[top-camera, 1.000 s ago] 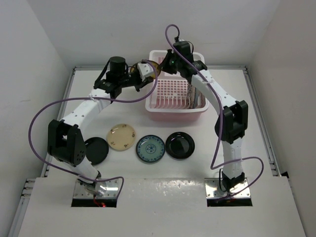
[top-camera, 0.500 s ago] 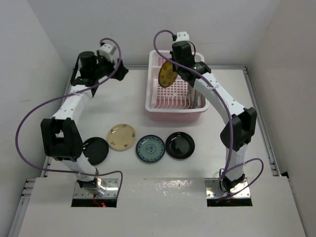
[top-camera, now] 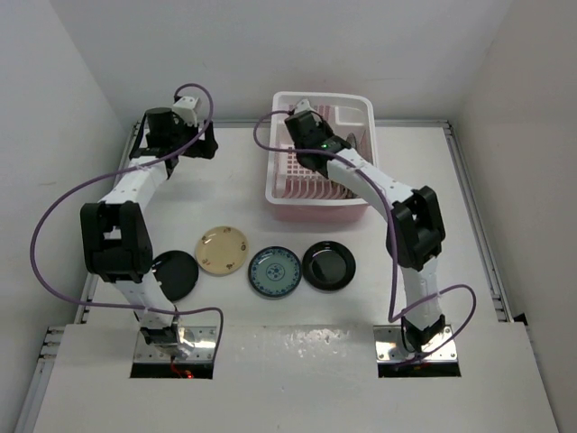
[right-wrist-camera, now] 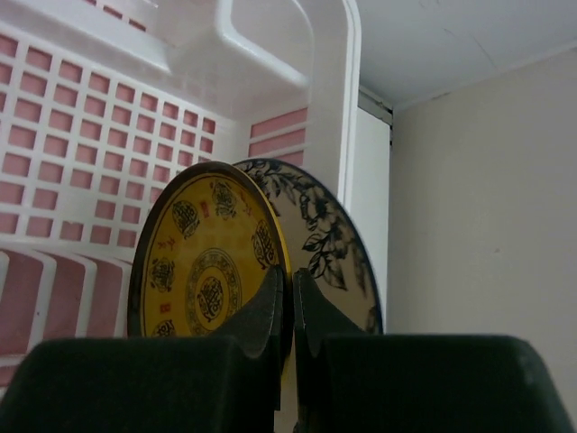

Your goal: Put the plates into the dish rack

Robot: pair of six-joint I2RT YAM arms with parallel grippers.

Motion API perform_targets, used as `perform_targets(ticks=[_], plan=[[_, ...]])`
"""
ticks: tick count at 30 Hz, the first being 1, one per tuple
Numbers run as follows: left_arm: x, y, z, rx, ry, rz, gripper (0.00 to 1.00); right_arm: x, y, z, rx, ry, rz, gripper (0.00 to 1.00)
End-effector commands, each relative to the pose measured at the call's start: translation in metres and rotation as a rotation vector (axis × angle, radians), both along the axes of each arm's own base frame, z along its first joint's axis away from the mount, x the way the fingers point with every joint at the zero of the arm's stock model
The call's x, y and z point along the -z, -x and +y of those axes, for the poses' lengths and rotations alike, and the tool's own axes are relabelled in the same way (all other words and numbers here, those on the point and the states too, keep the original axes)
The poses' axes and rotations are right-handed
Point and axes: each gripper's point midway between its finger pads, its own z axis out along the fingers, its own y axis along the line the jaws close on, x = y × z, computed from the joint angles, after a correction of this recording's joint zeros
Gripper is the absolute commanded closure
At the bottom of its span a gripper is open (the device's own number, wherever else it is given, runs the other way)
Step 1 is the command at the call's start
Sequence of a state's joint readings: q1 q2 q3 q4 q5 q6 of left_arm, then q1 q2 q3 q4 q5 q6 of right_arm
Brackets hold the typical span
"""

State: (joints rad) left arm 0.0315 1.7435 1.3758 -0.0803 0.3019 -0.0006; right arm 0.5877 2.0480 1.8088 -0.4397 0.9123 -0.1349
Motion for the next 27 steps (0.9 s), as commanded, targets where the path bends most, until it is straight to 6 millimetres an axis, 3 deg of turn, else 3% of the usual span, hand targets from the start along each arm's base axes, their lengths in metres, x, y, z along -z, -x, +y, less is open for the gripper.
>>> perform_targets(ticks=[1, 2, 5, 11, 14, 17, 19, 23, 27], plan=[[-0.003, -0.005, -0.002, 0.011, -0.022, -0.023, 0.12, -0.022, 0.004, -0.002, 0.039, 0.057, -0.069, 1.0], [0.001, -0.006, -0.001, 0.014, -0.03, -0.016, 0.12, -0.007, 0.009, -0.004, 0.04, 0.062, -0.037, 1.0], [0.001, -0.006, -0.001, 0.014, -0.03, -0.016, 0.12, 0.009, 0.016, -0.005, 0.044, 0.087, -0.017, 1.0], [0.001, -0.006, -0.001, 0.014, -0.03, -0.016, 0.12, 0.029, 0.025, 0.0, 0.025, 0.115, 0.024, 1.0], [0.001, -0.006, -0.001, 0.014, -0.03, -0.016, 0.12, 0.016, 0.023, -0.009, 0.073, 0.161, -0.024, 1.0], [0.0, -0.007, -0.001, 0.014, -0.03, -0.025, 0.12, -0.02, 0.012, -0.006, 0.068, 0.134, -0.127, 1.0], [-0.001, -0.007, -0.003, 0.028, -0.034, -0.028, 0.12, -0.033, 0.01, -0.004, 0.059, 0.149, -0.148, 1.0], [-0.005, -0.008, -0.007, 0.037, -0.034, -0.038, 0.12, -0.049, 0.007, -0.002, 0.082, 0.158, -0.196, 1.0], [-0.005, -0.008, -0.007, 0.037, -0.034, -0.038, 0.12, -0.05, 0.012, -0.004, 0.079, 0.169, -0.196, 1.0]])
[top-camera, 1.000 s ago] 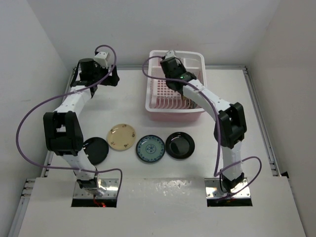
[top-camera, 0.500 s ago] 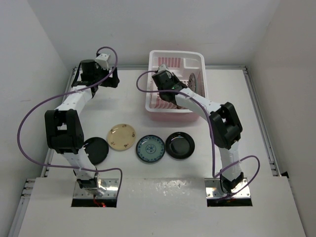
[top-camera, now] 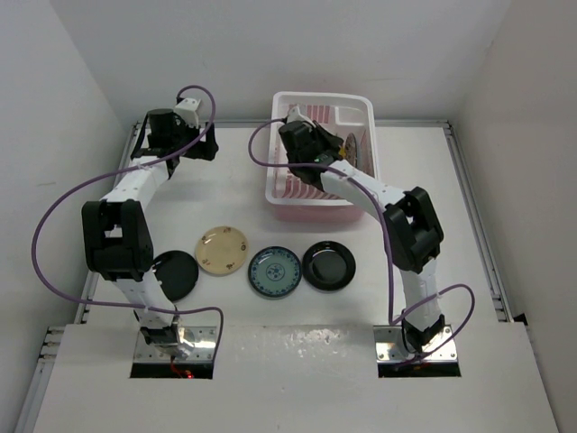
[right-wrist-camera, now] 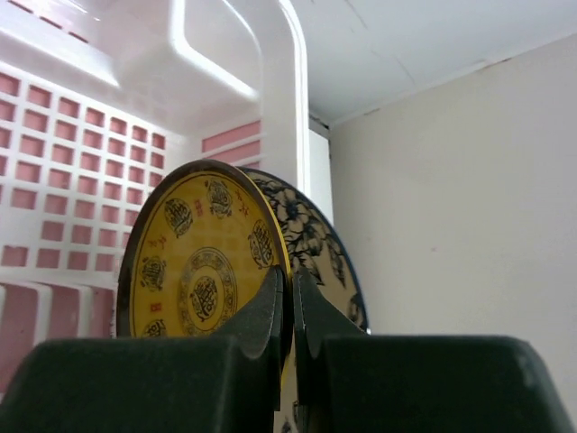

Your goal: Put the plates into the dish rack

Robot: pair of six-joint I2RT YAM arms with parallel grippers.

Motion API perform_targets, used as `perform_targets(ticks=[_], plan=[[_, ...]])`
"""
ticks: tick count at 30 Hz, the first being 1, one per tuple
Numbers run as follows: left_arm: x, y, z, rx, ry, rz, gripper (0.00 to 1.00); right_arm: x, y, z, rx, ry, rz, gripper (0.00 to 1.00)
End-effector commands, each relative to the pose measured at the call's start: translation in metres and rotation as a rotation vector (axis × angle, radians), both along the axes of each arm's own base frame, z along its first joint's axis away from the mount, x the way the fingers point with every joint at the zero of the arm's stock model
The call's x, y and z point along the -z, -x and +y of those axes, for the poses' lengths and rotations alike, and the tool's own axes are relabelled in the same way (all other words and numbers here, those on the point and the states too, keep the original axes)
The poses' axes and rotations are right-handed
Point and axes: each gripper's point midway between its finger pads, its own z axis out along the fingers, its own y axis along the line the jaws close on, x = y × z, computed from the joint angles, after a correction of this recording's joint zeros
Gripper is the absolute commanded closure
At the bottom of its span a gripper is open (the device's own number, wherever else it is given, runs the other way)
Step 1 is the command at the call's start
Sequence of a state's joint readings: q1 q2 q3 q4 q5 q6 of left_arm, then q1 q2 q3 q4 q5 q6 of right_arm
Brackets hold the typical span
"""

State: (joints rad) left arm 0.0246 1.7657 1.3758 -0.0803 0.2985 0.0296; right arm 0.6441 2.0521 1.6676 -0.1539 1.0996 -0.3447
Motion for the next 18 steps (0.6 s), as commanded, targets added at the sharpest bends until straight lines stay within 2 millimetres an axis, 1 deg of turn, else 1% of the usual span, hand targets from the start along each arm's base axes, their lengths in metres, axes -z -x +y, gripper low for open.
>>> perform_targets(ticks=[1, 2, 3, 5, 7, 8, 9, 10, 11, 18], plan=[[-0.016, -0.006, -0.005, 0.025, -0.014, -0.054, 0.12, -0.047, 0.006, -0.009, 0.039, -0.014, -0.109, 1.0], [-0.016, -0.006, -0.005, 0.025, -0.014, -0.054, 0.12, -0.039, 0.008, -0.011, 0.043, -0.001, -0.091, 1.0], [-0.016, -0.006, -0.005, 0.025, -0.014, -0.054, 0.12, -0.038, 0.01, -0.011, 0.038, -0.004, -0.088, 1.0], [-0.016, -0.006, -0.005, 0.025, -0.014, -0.054, 0.12, -0.025, 0.013, -0.009, 0.026, -0.041, -0.059, 1.0], [-0.016, -0.006, -0.005, 0.025, -0.014, -0.054, 0.12, -0.019, 0.014, -0.009, 0.034, -0.075, -0.057, 1.0], [-0.016, -0.006, -0.005, 0.025, -0.014, -0.054, 0.12, -0.011, 0.017, -0.009, 0.04, -0.077, -0.032, 1.0], [-0.016, -0.006, -0.005, 0.025, -0.014, -0.054, 0.12, -0.008, 0.016, -0.005, 0.027, -0.095, -0.02, 1.0], [-0.016, -0.006, -0.01, 0.034, -0.014, -0.054, 0.12, 0.003, 0.018, -0.005, 0.04, -0.114, -0.002, 1.0], [-0.016, -0.006, -0.01, 0.034, -0.014, -0.054, 0.12, 0.005, 0.018, -0.002, 0.033, -0.126, 0.006, 1.0], [-0.016, -0.006, -0.01, 0.034, -0.014, -0.054, 0.12, 0.026, 0.022, -0.003, 0.044, -0.163, 0.051, 1.0]])
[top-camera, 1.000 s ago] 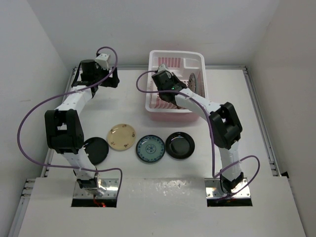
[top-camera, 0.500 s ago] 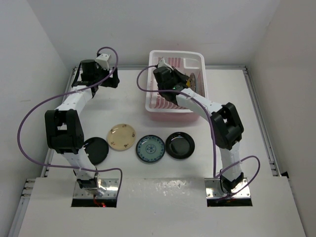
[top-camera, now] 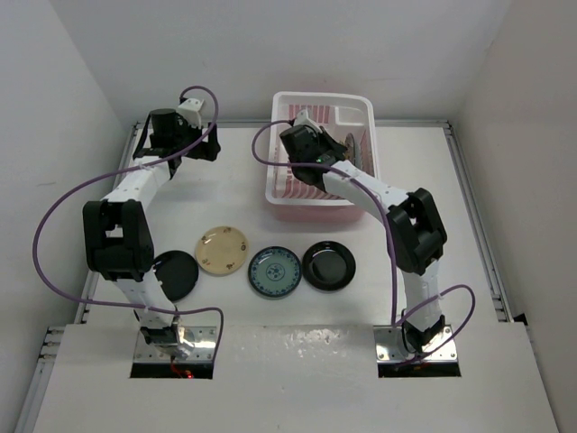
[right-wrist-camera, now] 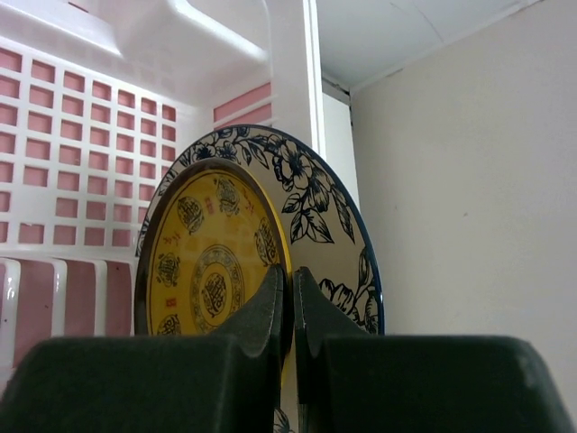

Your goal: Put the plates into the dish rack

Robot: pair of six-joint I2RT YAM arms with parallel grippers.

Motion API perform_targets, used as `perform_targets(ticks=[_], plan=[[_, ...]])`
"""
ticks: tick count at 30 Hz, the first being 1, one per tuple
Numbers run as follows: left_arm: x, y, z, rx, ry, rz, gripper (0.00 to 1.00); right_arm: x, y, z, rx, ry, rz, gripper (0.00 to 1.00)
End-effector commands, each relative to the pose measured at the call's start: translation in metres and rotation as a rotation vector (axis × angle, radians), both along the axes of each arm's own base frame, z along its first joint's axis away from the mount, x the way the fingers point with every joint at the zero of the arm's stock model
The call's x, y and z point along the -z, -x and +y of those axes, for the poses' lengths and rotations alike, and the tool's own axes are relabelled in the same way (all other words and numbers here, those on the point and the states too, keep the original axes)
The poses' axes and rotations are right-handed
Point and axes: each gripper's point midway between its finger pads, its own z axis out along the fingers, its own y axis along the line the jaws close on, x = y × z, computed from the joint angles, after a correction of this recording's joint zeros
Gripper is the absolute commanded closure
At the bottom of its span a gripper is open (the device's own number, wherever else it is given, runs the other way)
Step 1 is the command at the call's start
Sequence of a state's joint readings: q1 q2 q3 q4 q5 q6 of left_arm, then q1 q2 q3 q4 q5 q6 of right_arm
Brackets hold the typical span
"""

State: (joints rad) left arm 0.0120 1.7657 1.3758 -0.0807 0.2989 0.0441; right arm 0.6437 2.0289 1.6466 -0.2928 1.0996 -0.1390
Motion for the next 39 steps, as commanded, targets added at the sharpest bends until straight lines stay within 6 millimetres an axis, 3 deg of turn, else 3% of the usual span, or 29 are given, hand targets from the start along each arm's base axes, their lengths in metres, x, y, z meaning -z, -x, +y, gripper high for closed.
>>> perform_targets(ticks=[1, 3, 9, 13, 21, 28, 36, 38, 39], plan=[[-0.016, -0.006, -0.004, 0.015, -0.001, -0.05, 0.12, 0.015, 0.006, 0.005, -0.02, -0.077, 0.047, 1.0], [-0.016, -0.006, -0.004, 0.015, -0.001, -0.05, 0.12, 0.015, 0.006, 0.004, -0.014, -0.075, 0.043, 1.0], [-0.016, -0.006, -0.008, 0.032, -0.017, -0.056, 0.12, -0.029, -0.004, 0.003, -0.022, -0.041, -0.05, 1.0], [-0.016, -0.006, -0.008, 0.032, -0.017, -0.056, 0.12, -0.048, -0.006, 0.002, -0.027, -0.03, -0.094, 1.0], [-0.016, -0.005, -0.015, 0.049, -0.013, -0.056, 0.12, -0.03, -0.002, 0.0, -0.022, -0.007, -0.053, 1.0], [-0.012, -0.003, -0.015, 0.049, -0.013, -0.047, 0.12, 0.01, 0.006, -0.003, -0.01, -0.083, 0.028, 1.0], [-0.008, -0.002, -0.015, 0.049, -0.013, -0.037, 0.12, 0.032, 0.007, 0.006, -0.015, -0.15, 0.089, 1.0], [-0.012, -0.001, -0.015, 0.049, -0.013, -0.047, 0.12, 0.036, 0.012, 0.005, -0.007, -0.151, 0.114, 0.89], [-0.012, -0.001, -0.015, 0.049, -0.013, -0.047, 0.12, 0.034, 0.012, 0.009, -0.018, -0.169, 0.117, 0.73]])
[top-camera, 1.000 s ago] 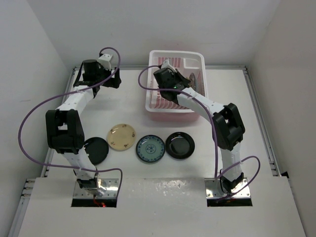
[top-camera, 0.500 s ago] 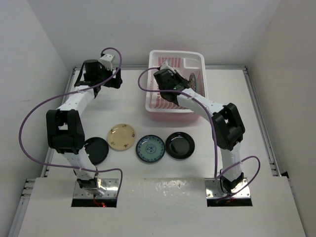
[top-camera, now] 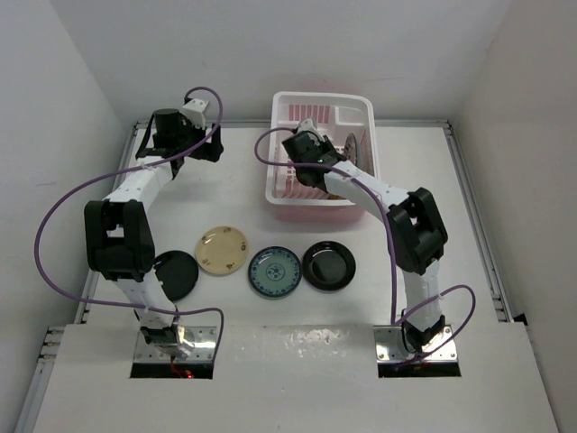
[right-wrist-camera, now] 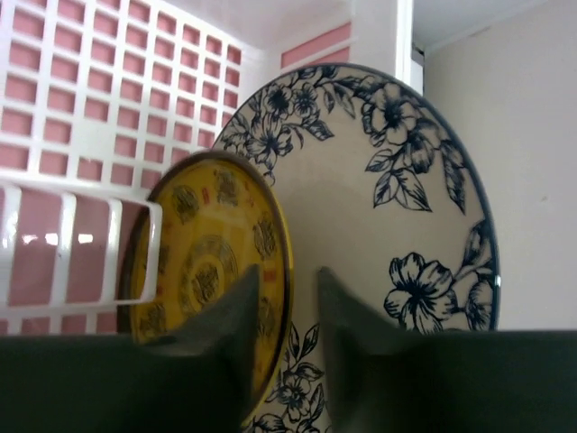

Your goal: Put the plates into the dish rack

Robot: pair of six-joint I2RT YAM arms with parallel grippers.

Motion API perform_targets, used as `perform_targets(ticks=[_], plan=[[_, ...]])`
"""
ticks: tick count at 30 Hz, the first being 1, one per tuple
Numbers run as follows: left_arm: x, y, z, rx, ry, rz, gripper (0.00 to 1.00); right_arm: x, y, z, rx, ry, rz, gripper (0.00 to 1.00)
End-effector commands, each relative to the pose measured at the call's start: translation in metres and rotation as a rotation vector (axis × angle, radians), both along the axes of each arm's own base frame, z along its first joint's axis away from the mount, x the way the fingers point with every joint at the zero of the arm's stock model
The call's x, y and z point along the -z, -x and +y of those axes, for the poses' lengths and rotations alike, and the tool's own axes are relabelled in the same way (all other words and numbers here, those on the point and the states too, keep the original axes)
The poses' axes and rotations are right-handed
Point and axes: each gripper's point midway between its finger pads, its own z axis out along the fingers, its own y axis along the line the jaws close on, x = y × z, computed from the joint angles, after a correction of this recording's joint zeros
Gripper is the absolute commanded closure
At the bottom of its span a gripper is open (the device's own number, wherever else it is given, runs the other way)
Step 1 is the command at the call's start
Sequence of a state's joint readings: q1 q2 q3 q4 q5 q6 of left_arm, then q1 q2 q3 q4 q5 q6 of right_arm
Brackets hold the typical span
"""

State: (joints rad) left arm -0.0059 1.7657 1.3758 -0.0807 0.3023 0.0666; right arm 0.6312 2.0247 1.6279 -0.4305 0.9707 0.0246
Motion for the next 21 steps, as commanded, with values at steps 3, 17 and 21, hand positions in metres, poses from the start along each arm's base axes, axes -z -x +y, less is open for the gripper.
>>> perform_targets(ticks=[3, 17, 21], plan=[[-0.012, -0.002, -0.006, 0.019, 0.006, -0.04, 0.12, -0.017, -0.001, 0.009, -0.003, -0.095, -0.003, 0.53], [-0.021, 0.004, -0.023, 0.069, 0.007, -0.081, 0.12, -0.142, 0.098, 0.076, -0.541, -0.853, 0.237, 0.08], [-0.012, 0.012, -0.031, 0.077, 0.003, -0.083, 0.12, -0.074, 0.177, 0.051, -0.453, -1.066, 0.429, 0.46]])
